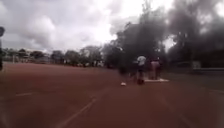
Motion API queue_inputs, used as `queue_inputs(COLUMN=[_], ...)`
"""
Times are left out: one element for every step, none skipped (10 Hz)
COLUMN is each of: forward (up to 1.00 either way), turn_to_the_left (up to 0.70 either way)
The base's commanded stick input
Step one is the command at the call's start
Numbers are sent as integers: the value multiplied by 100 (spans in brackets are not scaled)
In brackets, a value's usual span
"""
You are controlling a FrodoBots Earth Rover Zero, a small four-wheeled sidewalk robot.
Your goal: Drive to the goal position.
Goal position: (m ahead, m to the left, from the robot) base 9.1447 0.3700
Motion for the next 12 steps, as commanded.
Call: queue_inputs(forward=[85, 85, 85, 85, 85, 85, 85, 85, 85, 85, 85, 85], turn_to_the_left=[0, 7, 28, 34, 0, 0, 0, 0, 0, 0, 0, 0])
